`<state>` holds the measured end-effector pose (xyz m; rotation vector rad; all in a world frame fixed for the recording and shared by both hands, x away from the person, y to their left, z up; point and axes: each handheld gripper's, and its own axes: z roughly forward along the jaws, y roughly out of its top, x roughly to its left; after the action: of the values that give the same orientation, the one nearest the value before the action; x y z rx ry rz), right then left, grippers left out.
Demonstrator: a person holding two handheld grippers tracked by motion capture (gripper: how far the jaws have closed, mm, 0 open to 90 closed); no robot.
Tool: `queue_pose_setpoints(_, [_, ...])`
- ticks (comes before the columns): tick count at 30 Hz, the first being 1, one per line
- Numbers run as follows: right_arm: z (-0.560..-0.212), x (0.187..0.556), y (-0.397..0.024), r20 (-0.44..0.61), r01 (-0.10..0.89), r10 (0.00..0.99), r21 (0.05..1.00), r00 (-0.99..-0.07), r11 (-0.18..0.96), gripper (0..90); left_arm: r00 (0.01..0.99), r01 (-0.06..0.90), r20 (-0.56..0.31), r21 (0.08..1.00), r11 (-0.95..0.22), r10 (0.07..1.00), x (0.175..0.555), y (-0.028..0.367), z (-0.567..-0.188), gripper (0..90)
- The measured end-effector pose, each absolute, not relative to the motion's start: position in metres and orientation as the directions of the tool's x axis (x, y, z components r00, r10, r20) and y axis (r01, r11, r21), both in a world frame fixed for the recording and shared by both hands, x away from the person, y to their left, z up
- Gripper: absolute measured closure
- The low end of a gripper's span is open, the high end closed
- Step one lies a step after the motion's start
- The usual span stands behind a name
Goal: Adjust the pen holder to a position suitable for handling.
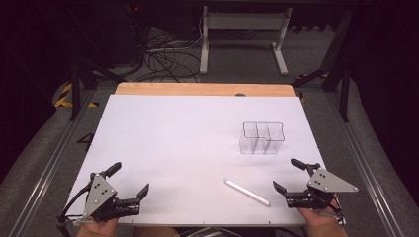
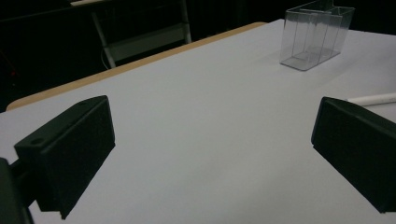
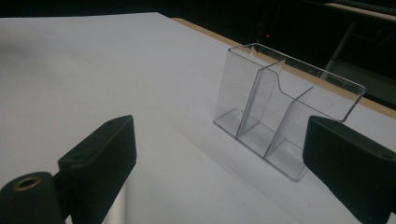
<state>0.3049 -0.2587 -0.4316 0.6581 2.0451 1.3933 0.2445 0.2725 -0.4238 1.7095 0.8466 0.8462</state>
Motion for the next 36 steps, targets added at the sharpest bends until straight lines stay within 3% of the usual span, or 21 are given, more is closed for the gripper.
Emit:
queue_pose_setpoints(9, [-0.432,0.306,-0.260,-0.175,0.069,0.654,0.941,-0.736,0.330,12.2,0.489,0.130,0.182,0.952,-0.278,0.853,0.245,0.271,-0.425,0.8])
queue_pose_setpoints(22, [-0.425,0.306,-0.258,-0.213,0.034,0.628,0.934,-0.749,0.356,10.2,0.472,0.145,0.163,0.955,-0.259,0.866,0.246,0.273,-0.425,1.5])
queue_pose_setpoints(36, [-0.398,0.328,-0.253,-0.185,0.069,0.599,0.924,-0.779,0.375,10.7,0.488,0.141,0.163,0.955,-0.262,0.858,0.247,0.272,-0.425,1.4])
